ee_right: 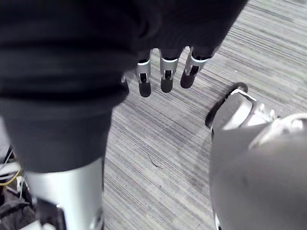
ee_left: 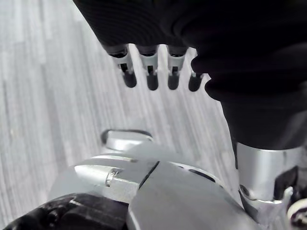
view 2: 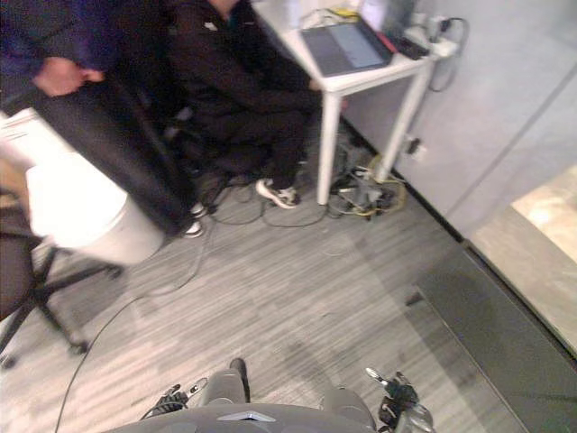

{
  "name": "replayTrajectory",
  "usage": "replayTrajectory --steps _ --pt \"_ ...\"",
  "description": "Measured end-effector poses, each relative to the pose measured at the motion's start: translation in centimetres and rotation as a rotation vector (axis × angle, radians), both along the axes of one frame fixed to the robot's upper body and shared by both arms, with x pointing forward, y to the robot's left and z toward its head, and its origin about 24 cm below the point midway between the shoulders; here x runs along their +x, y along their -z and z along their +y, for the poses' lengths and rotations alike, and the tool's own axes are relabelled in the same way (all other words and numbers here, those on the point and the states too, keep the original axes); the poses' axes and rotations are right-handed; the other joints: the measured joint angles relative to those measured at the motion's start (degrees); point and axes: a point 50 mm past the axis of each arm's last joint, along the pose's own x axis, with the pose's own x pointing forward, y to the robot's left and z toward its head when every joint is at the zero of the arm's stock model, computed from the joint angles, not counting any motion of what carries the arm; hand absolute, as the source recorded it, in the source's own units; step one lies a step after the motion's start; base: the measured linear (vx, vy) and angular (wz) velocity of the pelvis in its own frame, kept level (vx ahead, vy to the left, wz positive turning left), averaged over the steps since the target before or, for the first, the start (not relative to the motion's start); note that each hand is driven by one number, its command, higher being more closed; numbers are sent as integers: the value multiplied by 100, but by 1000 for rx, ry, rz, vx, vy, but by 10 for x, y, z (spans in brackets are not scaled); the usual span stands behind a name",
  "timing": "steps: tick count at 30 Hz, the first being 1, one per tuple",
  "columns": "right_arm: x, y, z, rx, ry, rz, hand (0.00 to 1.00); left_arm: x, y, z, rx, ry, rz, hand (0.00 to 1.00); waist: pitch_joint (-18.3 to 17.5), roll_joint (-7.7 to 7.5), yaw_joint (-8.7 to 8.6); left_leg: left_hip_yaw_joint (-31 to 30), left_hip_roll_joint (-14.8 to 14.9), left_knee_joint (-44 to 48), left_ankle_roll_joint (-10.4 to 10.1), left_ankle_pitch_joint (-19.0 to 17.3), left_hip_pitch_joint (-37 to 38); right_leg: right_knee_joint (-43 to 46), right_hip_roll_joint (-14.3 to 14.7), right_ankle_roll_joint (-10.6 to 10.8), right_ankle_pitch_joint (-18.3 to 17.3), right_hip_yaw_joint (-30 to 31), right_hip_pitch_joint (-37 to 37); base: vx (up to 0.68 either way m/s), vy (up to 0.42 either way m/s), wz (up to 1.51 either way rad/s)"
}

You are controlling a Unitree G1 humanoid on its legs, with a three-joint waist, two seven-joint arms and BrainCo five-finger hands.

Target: Organize washtable

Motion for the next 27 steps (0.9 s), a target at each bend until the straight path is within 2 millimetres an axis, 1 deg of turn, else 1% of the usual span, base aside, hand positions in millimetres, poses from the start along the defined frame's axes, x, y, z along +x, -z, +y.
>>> replayTrajectory --steps 1,2,3,4,5,6,7,8,9,10,11,12,13,14,15,16,17,18,19,20,22,23,24,25,26,27 --pt "-1 0 1 4 3 1 0 1 0 1 5 15 1 0 2 25 -10 181 -17 -60 51 -27 115 -134 -70 47 184 -77 -6 321 234 -115" --pt "-2 0 -1 6 12 1 0 5 -1 1 11 60 6 0 -1 33 -16 531 -76 -238 94 -36 348 -324 -188 224 502 -277 -19 301 220 -120" --pt "-2 0 -2 4 17 0 0 7 -1 0 13 94 8 0 8 60 -3 846 -108 -400 154 -47 561 -322 -238 274 724 -421 -98 329 239 -152" --pt "-3 0 -3 4 25 -1 0 10 -1 -1 10 136 8 0 11 112 -5 1183 -192 -576 204 -41 832 -227 -321 288 929 -757 -213 287 188 -149" --pt "-5 0 -5 5 50 -2 0 22 -3 -3 9 171 -14 0 36 180 -55 1341 -289 -668 292 -60 1055 -51 -424 172 1042 -1264 -349 236 133 -124" --pt "-4 -1 -7 -1 53 -8 0 26 -4 -4 9 179 -23 0 49 221 -90 1308 -331 -660 330 -81 1130 42 -481 119 1074 -1552 -433 214 65 -112" --pt "-4 -3 -11 -14 47 -20 0 38 -6 -5 13 193 -50 0 22 285 -110 1128 -395 -574 433 -141 1175 140 -518 25 1067 -1969 -611 200 -46 -129" --pt "-1 -3 -9 -16 17 -26 0 51 -10 -2 24 198 -87 0 15 271 -105 875 -500 -414 536 -202 1171 52 -448 -125 1090 -2339 -814 236 -158 -198" --pt "6 -6 -12 -31 -29 -37 0 56 -11 -3 24 190 -103 0 -14 253 -69 586 -592 -131 652 -284 1110 -42 -469 -284 1200 -2593 -900 140 -214 -191" --pt "9 -6 -11 -35 -53 -40 0 58 -12 -1 27 182 -110 0 -10 259 -43 415 -657 218 659 -283 918 -249 -490 -279 1284 -2445 -891 -25 -259 -165" --pt "10 -7 -12 -39 -70 -40 0 59 -13 -1 28 180 -118 0 9 185 -39 194 -725 416 582 -445 716 -470 -559 -280 1357 -2252 -907 -145 -252 -164" --pt "14 -8 -16 -49 -85 -36 0 62 -13 -7 14 177 -138 0 -32 294 -25 -435 -915 -568 625 -628 753 -926 -488 -214 1507 -2013 -905 -70 -149 -185" --pt "15 -10 -22 -66 -86 -35 0 67 -14 -9 13 183 -157 0 -34 406 -32 -494 -901 -1080 545 -397 849 -1169 -399 -116 1540 -1933 -895 75 -58 -221" --pt "17 -9 -18 -59 -103 -39 0 72 -16 -8 21 185 -160 0 -22 354 -11 -212 -979 -1125 555 -318 969 -1391 -406 38 1686 -1800 -899 144 40 -146" --pt "14 -9 -18 -56 -101 -34 0 74 -16 -8 28 195 -165 0 -26 343 -88 -185 -1006 -1089 554 -319 974 -1467 -423 51 1725 -1806 -873 128 3 -88" --pt "6 -7 -20 -55 -83 -17 0 81 -19 -12 31 216 -186 0 -24 333 -217 -215 -1044 -1064 554 -319 1052 -1530 -469 57 1728 -1854 -751 103 31 -18" --pt "-3 -5 -21 -54 -67 7 0 85 -20 -17 19 214 -209 0 -25 346 -238 -265 -1032 -1051 554 -319 1143 -1506 -452 38 1712 -1861 -677 123 16 -9" --pt "-12 -3 -20 -52 -64 30 0 90 -22 -22 10 213 -238 0 -25 344 -238 -289 -1004 -986 552 -320 1243 -1441 -421 -30 1654 -1873 -609 92 -25 -3" --pt "-20 -1 -17 -48 -71 58 0 93 -23 -27 1 221 -254 0 -44 325 -253 -410 -965 -850 544 -325 1254 -1253 -392 -62 1531 -1942 -576 94 -123 19" --pt "-26 2 -12 -35 -60 75 0 94 -23 -32 -8 249 -255 0 -96 264 -271 -628 -917 -520 442 -397 1181 -937 -394 -144 1238 -2168 -574 79 -161 32" --pt "-29 2 -12 -34 -58 83 0 92 -22 -34 -15 263 -250 0 -135 236 -272 -799 -845 -83 359 -566 1075 -727 -376 -168 919 -2351 -529 83 -172 41" --pt "-30 3 -11 -34 -69 89 0 89 -21 -34 -21 264 -242 0 -178 174 -251 -907 -790 599 298 -701 820 -567 -372 -123 524 -2417 -465 37 -212 49" --pt "-29 2 -12 -40 -78 87 0 85 -20 -33 -26 262 -231 0 -165 194 -252 -1060 -716 1422 296 -709 468 -392 -318 -91 339 -2507 -429 -25 -274 38" --pt "-28 1 -17 -53 -85 86 0 80 -18 -35 -33 258 -218 0 -106 296 -214 -1248 -568 2439 310 -509 96 -136 -153 -204 144 -2565 -344 -70 -239 9" --pt "-28 0 -19 -58 -90 86 0 73 -15 -34 -36 252 -200 0 -83 354 -159 -1328 -516 2883 288 -313 -33 11 -74 -265 31 -2542 -298 -106 -237 -30" --pt "-28 0 -22 -66 -92 87 0 60 -11 -33 -57 201 -175 0 -30 331 -66 -1430 -513 3594 282 311 -292 194 -41 -428 -199 -2407 -177 -73 -194 -42"
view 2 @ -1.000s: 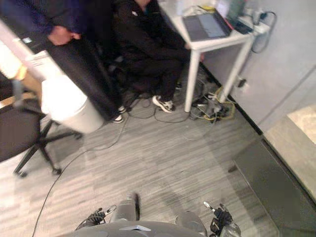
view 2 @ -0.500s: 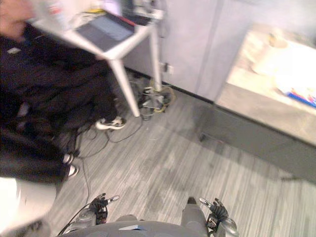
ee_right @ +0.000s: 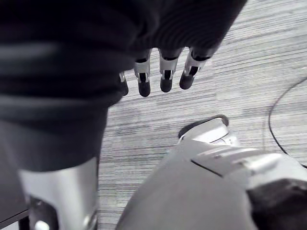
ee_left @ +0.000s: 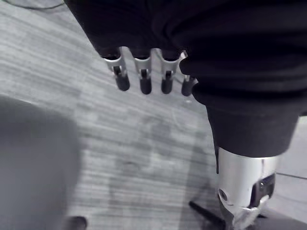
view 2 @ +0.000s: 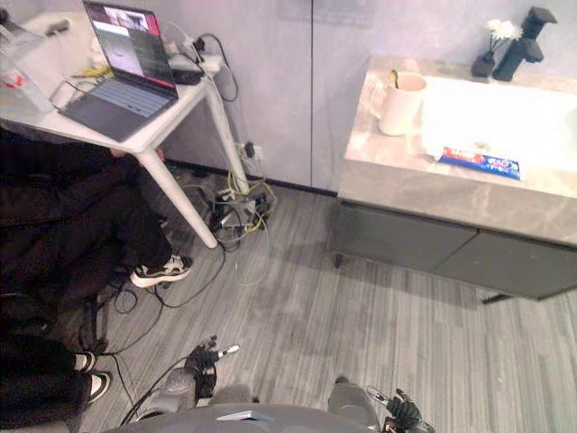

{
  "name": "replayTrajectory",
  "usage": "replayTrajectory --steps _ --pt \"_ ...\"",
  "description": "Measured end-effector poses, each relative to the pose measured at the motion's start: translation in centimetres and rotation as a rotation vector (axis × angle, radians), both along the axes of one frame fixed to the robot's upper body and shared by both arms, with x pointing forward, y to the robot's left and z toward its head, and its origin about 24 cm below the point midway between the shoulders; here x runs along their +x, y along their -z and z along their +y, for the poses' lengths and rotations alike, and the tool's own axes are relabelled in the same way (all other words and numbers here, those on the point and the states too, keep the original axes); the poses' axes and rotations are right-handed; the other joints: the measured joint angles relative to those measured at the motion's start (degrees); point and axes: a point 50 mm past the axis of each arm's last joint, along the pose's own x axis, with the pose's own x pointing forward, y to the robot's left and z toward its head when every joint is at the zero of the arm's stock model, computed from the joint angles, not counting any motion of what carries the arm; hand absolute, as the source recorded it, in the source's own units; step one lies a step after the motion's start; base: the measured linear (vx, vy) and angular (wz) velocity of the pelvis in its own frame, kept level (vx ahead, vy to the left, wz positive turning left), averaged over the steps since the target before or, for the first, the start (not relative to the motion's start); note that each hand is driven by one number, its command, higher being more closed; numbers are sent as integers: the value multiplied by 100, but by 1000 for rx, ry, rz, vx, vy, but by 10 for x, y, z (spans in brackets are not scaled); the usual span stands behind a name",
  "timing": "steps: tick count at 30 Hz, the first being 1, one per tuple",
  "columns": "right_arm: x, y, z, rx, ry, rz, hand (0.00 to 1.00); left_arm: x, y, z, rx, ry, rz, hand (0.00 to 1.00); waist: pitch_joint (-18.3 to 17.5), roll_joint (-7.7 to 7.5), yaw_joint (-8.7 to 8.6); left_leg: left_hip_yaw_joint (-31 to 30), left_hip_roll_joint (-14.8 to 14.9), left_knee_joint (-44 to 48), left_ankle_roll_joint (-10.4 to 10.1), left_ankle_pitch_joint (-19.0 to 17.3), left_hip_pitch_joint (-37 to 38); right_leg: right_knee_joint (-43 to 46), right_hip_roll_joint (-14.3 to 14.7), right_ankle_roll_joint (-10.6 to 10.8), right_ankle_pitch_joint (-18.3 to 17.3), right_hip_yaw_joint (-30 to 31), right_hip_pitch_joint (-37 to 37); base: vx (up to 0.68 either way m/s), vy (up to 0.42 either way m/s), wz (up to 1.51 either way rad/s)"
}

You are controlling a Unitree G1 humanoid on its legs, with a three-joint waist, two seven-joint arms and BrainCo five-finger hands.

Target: Organize washtable

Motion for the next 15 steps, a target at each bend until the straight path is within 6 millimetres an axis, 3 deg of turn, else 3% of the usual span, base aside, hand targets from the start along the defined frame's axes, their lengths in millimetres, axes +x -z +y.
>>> replayTrajectory --steps 2,3,4,5,6,7,8,9,11,12,14,15 --pt "6 -2 -3 -8 -4 -12 0 0 0 0 0 6 -2 0 28 46 80 18 -204 290 80 -601 -347 29 -26 -93 -132 163 152 6 -147 -40" --pt "15 -3 -5 -15 -10 -31 0 -1 0 -1 -3 4 -3 0 40 41 119 231 -453 -744 145 -900 -540 -21 -78 -135 -173 398 159 71 -88 -41" --pt "19 -4 -4 -14 -14 -41 0 0 0 0 -2 1 -3 0 48 57 126 251 -522 -1342 144 -889 -609 -61 -78 -158 -189 451 164 115 -82 -63" --pt "24 -5 -2 -10 -18 -53 0 -1 0 2 1 -14 -2 0 71 109 189 143 -571 -2728 73 -662 -619 -150 -22 -167 -194 549 195 114 -38 -55" --pt "24 -5 -2 -10 -20 -54 0 -3 1 2 -1 -31 2 0 83 166 231 13 -546 -3470 -8 -475 -591 -206 32 -166 -195 579 211 204 10 -75" --pt "24 -5 -4 -18 -23 -54 0 -5 2 3 -3 -49 10 0 73 268 314 -215 -454 -3807 -263 -51 -657 -332 186 -180 -208 689 277 320 84 -78" --pt "22 -5 -4 -19 -31 -47 0 -13 4 7 7 -64 41 0 71 246 334 -253 -457 -3655 9 196 -671 -451 224 -157 -255 851 407 373 119 -74" --pt "24 -5 -2 -18 -40 -49 0 -22 6 10 8 -84 65 0 62 203 335 -209 -464 -3645 129 354 -671 -515 208 -139 -281 942 456 511 179 -73" --pt "20 -1 7 2 -52 -33 0 -35 8 20 31 -94 114 0 -30 -176 337 249 -687 -3658 395 230 -498 -586 -183 31 -332 1255 512 567 204 -60" --pt "18 -1 8 6 -49 -29 0 -35 8 21 34 -91 117 0 -44 -225 329 309 -752 -3693 426 181 -446 -516 -244 113 -287 1302 484 476 174 -54" --pt "21 0 12 26 -54 -37 0 -30 7 21 40 -62 109 0 -27 -224 428 664 -839 -4055 541 109 115 783 -169 611 6 1510 25 368 147 -59" --pt "22 -1 12 28 -60 -44 0 -27 7 19 42 -39 103 0 -22 -216 387 669 -886 -4139 582 83 287 1216 -162 710 125 1449 -98 296 126 -19"
